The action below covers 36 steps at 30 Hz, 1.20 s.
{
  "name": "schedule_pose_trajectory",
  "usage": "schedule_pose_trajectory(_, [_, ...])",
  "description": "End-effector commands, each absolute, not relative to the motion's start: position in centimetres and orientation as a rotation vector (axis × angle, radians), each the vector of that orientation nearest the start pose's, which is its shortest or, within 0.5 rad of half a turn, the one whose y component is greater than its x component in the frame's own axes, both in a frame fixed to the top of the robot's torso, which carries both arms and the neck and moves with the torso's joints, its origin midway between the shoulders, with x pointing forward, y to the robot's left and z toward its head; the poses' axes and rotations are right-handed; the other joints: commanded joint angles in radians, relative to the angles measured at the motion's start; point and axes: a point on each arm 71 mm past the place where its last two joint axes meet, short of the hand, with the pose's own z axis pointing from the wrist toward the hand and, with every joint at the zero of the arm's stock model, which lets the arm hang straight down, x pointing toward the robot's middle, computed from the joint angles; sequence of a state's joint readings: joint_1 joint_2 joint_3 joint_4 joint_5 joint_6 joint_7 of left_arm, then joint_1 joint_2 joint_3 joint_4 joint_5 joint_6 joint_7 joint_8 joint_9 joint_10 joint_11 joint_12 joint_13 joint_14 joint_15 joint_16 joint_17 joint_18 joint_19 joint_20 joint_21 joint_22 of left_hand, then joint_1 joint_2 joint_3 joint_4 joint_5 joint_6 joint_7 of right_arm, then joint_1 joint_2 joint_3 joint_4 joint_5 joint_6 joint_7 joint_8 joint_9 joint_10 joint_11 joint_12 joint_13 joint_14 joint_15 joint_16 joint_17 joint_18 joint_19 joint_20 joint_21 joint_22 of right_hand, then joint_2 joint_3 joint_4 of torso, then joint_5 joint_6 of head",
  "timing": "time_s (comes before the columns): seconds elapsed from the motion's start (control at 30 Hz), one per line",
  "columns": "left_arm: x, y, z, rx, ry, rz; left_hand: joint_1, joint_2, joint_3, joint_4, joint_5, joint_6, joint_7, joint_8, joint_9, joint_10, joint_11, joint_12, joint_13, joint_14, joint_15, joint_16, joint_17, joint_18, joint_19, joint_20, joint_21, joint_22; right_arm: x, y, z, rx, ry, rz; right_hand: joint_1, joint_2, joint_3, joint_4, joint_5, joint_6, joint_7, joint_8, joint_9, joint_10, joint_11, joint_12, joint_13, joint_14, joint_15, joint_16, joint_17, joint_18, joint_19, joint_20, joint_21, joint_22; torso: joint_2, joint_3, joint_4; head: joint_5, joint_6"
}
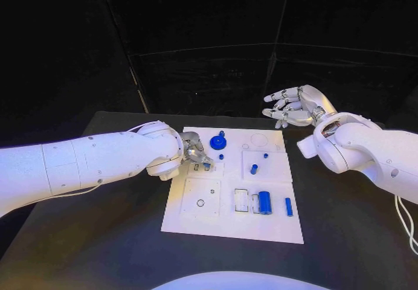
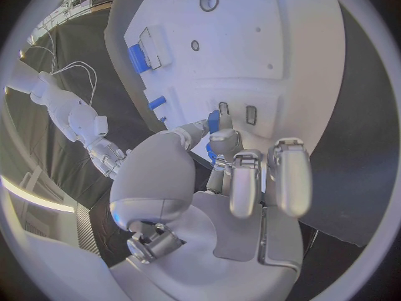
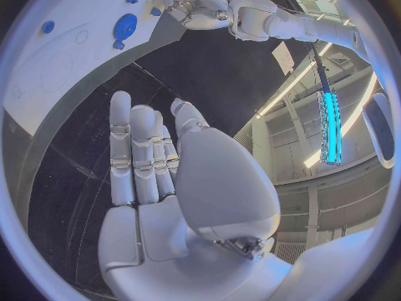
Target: Assemble the parts on the task board
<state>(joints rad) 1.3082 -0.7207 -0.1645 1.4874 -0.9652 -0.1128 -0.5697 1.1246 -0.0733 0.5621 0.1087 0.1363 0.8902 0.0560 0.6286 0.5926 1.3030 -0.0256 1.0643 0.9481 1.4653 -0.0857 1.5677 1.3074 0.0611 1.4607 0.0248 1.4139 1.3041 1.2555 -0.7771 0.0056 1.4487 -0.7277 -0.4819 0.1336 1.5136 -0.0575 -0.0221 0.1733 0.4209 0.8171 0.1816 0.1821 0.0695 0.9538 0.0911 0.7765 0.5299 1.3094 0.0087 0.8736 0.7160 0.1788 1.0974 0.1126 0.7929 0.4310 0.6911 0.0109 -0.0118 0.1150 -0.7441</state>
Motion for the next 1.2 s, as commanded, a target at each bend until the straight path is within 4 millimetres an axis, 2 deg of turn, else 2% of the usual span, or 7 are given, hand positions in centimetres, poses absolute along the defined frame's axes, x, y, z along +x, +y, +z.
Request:
schedule_pose_trajectory(0.03, [49.2, 17.4, -21.1, -0.300, 2.133, -0.421, -0.002, 0.010, 0.162, -0.154, 0.005, -0.004, -0.006, 0.004, 0.002, 0.005, -0.001, 0.002, 0.000, 0.106, -0.003, 0.003, 0.263, -0.008, 0.021, -0.004, 0.006, 0.001, 51.8, -19.7, -13.5, 0.477, 1.468, 1.101, 0.009, -0.001, 0.002, 0.004, 0.003, -0.007, 0.001, 0.007, 0.000, -0.008, 0.002, 0.006, -0.001, -0.008, 0.002, -0.003, -0.001, 0.005, 0.007, 0.001, -0.004, -0.001, 0.001, 0.0002, -0.0028, 0.000, -0.001])
schedule_pose_trajectory(0.97, [48.5, 17.3, -22.1, -0.226, 2.231, -0.342, -0.003, 0.009, 0.170, -0.156, 0.004, -0.005, -0.006, 0.007, 0.005, 0.000, -0.001, -0.007, -0.012, 0.106, -0.003, 0.003, 0.263, -0.008, 0.022, -0.004, 0.008, 0.005, 51.9, -19.7, -13.7, 0.496, 1.478, 1.105, 0.006, 0.000, 0.002, 0.008, 0.004, -0.010, 0.002, 0.008, 0.000, -0.010, 0.003, 0.007, -0.004, -0.012, 0.004, -0.010, -0.006, 0.005, 0.006, 0.002, -0.007, -0.003, 0.000, 0.0001, -0.0011, 0.002, -0.007])
schedule_pose_trajectory(1.2, [48.4, 17.3, -22.2, -0.217, 2.242, -0.340, -0.003, 0.008, 0.171, -0.157, 0.004, -0.005, -0.006, 0.007, 0.005, 0.000, -0.001, -0.007, -0.011, 0.106, -0.003, 0.003, 0.263, -0.009, 0.023, -0.004, 0.008, 0.006, 52.0, -19.7, -13.7, 0.496, 1.482, 1.107, 0.001, 0.001, 0.001, 0.012, 0.005, -0.011, 0.003, 0.009, 0.000, -0.012, 0.004, 0.009, -0.006, -0.013, 0.005, -0.013, -0.007, 0.004, 0.007, 0.003, -0.010, -0.004, 0.001, 0.0003, -0.0011, 0.003, -0.005])
